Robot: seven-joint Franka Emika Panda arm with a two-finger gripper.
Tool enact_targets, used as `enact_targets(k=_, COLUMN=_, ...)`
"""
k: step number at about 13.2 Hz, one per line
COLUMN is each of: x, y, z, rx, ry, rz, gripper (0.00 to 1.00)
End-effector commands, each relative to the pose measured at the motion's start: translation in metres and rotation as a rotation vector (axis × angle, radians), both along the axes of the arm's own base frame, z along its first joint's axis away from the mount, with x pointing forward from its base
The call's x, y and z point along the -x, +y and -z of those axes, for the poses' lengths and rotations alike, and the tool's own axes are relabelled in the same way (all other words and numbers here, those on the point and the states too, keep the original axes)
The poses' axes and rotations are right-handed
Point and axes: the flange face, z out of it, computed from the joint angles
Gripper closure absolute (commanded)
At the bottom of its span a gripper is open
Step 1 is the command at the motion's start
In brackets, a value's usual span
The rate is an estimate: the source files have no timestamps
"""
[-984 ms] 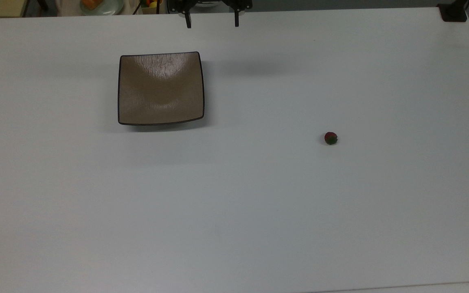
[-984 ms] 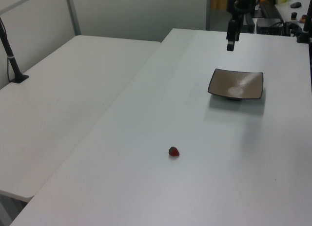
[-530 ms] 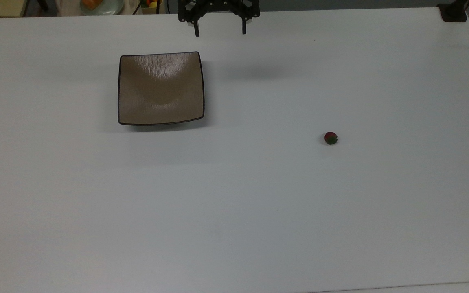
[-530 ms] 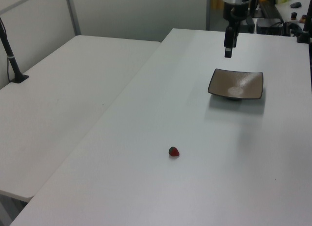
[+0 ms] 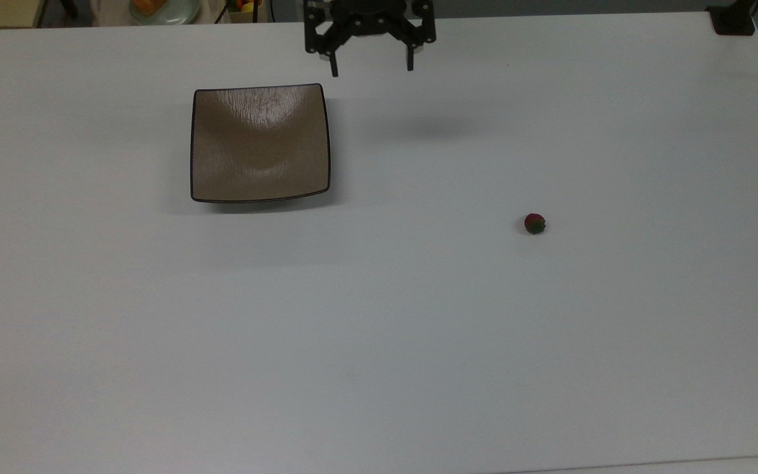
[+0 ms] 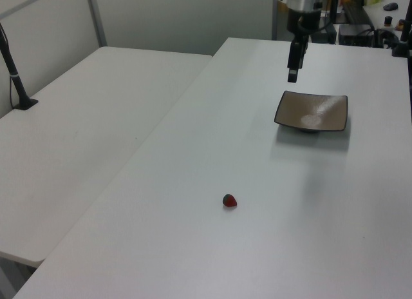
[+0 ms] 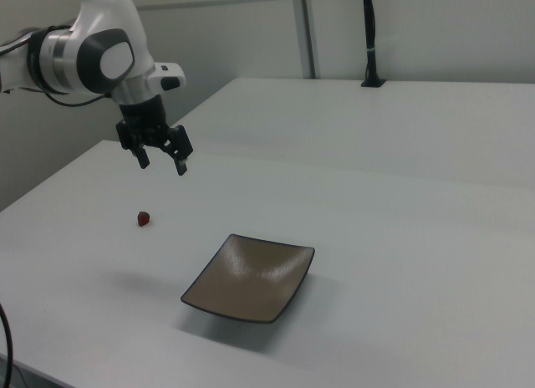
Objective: Strawberries on a ceramic plate
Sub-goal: 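Move the open gripper from above the plate toward the red strawberry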
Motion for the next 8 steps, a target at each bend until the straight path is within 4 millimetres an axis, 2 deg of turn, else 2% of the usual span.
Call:
enact_targets(k=1, x=-0.017, y=0.045, z=-0.002, rx=-0.031, ry=-0.02, rz=-0.048, gripper=0.0)
enact_targets(k=2, x=-0.019, y=0.075, z=0.005, rx=-0.029, ry=-0.029, rz=-0.096, gripper=0.0)
enact_targets(k=3, x=-0.027, y=0.094, z=0.013, rx=-0.037, ry=-0.037, rz=-0.095, gripper=0.0)
enact_targets(k=8, x=-0.037, y=0.16, z=0.061, rx=-0.054, ry=-0.093, rz=-0.068, gripper=0.0)
